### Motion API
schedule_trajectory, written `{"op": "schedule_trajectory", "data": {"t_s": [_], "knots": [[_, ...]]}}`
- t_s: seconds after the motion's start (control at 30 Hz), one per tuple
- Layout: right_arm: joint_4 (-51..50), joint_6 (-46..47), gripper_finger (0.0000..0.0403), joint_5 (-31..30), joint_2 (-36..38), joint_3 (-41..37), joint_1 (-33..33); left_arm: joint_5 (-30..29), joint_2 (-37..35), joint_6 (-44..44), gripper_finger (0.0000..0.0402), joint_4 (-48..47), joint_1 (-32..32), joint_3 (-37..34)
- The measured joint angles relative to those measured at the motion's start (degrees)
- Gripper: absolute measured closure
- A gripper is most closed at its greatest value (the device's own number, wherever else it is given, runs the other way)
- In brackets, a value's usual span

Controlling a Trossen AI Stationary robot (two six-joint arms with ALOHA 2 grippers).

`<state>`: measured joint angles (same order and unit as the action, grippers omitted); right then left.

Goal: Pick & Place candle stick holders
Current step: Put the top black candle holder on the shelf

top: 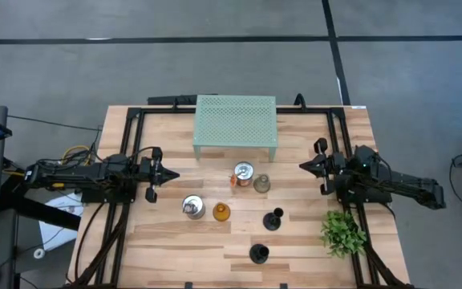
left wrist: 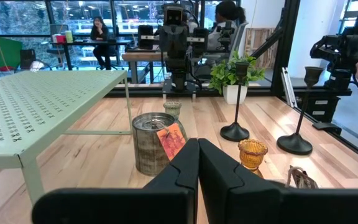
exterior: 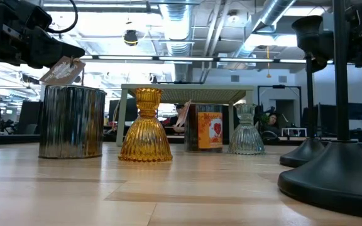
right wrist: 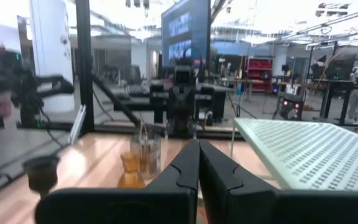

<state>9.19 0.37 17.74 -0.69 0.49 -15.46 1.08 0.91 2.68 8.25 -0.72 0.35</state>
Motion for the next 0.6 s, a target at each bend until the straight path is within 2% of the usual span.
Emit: {"op": "schedule_trajectory", "data": {"t_s": [0.23, 0.33, 0.6], "knots": [[0.07, 3.61, 0.0403, -0.22, -0.01, 0.08, 0.00, 0.00, 0.01, 0.00, 0.0394, 0.00, -0.01, 0.01], [-0.49, 3.57, 0.0403, -2.73, -0.27, 1.76, 0.00, 0.00, 0.02, 0.00, 0.0394, 0.37, 0.00, 0.01], [-5.02, 0.69, 0.0403, -3.15, -2.41, 8.58, 0.00, 0.00, 0.00, -2.49, 0.0394, 8.57, -0.01, 0.01]]}}
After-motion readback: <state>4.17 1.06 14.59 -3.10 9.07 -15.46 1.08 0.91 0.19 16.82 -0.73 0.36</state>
